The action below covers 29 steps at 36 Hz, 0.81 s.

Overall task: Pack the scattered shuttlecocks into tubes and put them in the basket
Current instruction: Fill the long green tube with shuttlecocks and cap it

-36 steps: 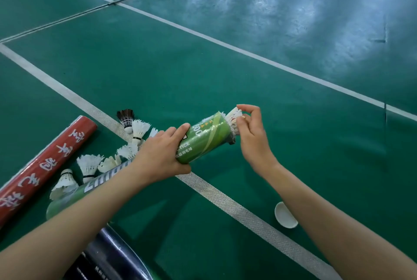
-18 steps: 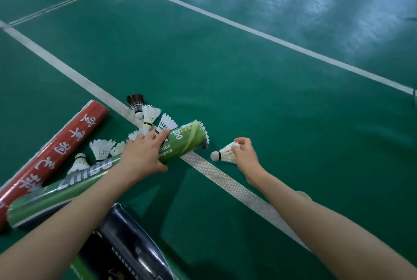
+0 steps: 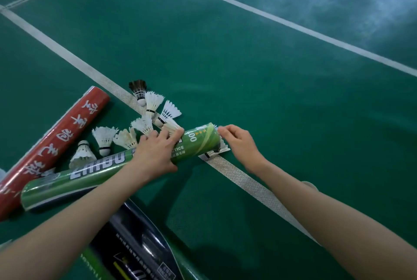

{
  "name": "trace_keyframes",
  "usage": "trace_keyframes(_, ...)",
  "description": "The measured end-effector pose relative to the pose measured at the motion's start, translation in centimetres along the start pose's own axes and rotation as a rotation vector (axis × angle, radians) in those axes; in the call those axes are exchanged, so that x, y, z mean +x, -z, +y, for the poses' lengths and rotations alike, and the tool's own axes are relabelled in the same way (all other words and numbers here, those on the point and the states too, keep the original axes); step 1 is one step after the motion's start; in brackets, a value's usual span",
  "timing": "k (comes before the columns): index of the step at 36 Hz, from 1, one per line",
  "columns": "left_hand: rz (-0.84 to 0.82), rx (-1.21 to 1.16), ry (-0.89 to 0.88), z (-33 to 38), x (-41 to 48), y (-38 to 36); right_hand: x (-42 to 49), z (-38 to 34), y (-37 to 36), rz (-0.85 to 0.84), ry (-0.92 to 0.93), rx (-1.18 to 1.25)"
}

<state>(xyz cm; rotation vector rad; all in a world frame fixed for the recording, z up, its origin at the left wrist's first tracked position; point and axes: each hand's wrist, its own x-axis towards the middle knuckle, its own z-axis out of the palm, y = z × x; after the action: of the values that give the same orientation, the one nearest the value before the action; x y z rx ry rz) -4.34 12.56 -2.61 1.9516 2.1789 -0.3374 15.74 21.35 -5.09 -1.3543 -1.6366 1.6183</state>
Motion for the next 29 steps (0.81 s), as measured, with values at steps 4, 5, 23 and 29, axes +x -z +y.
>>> trace_keyframes(4,0.031,-0.035,-0.007,0.6,-0.2,-0.2,-0.3,0.1,-0.4,0.031,0.002,0.019)
trace_keyframes(5,0.038,-0.045,-0.008,0.7,-0.2,-0.2,-0.3,0.0,-0.4,0.04,0.002,0.003)
trace_keyframes(23,0.253,-0.179,-0.008,-0.2,-0.6,0.2,-0.8,-2.1,1.1,0.411,0.252,-0.115)
trace_keyframes(29,0.27,-0.158,0.016,-1.6,-0.7,0.0,0.2,-0.5,2.8,0.55,0.069,0.017)
